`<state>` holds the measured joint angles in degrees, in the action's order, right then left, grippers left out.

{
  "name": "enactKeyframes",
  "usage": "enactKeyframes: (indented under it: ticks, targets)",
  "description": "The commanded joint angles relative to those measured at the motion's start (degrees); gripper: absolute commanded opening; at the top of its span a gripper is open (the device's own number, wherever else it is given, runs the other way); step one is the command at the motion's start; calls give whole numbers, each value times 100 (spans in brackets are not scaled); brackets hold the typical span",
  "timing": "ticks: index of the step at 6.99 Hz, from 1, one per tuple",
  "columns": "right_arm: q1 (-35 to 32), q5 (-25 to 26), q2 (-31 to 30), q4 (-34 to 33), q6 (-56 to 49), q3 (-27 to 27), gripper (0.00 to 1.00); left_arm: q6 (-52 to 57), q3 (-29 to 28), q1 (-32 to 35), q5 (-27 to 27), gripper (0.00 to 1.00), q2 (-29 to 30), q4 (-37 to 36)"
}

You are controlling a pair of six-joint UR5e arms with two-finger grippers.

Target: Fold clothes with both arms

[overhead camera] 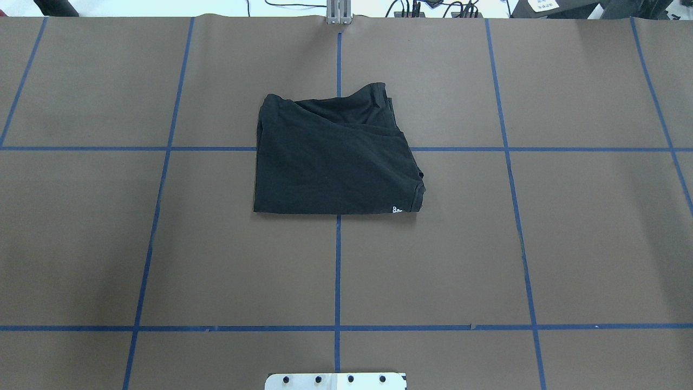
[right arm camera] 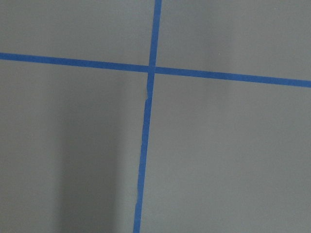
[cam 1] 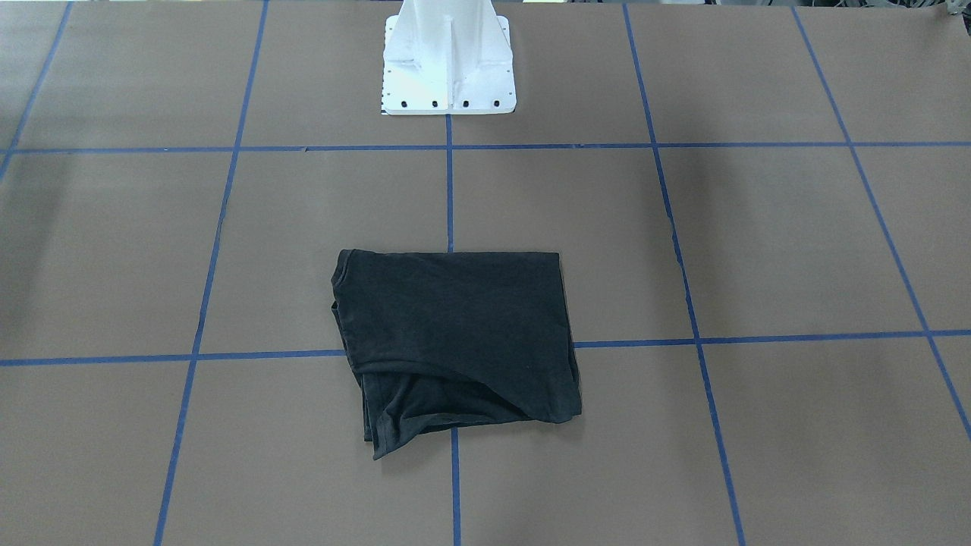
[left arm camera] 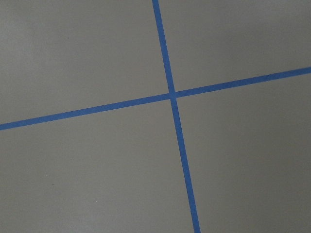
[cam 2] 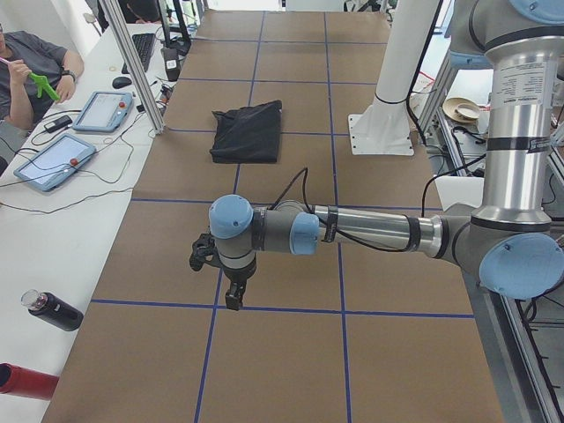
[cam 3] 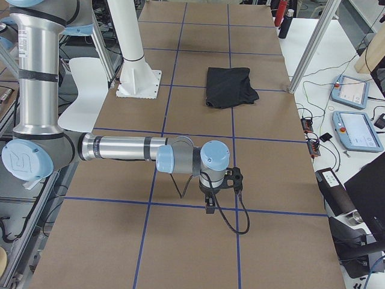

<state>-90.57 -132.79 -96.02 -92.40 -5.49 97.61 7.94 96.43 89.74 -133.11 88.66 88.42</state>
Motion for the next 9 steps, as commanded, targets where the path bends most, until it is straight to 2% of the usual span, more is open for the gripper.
enactKeyframes:
  ticks: [1,4,5,9]
  targets:
    - [-4,-237,-277,-15,-22,92,100,6,33,0,4,100,19,9]
    - [-13,-256,-269,-15,-13,92,100,-72,7,0,-5,100,28,-8]
    - [-22,-256,-269,-15,-13,83,100,-752,24,0,-5,100,37,0]
    - [-49,-212,-242,-33,92,66,100,-891,51,9,4,100,63,0]
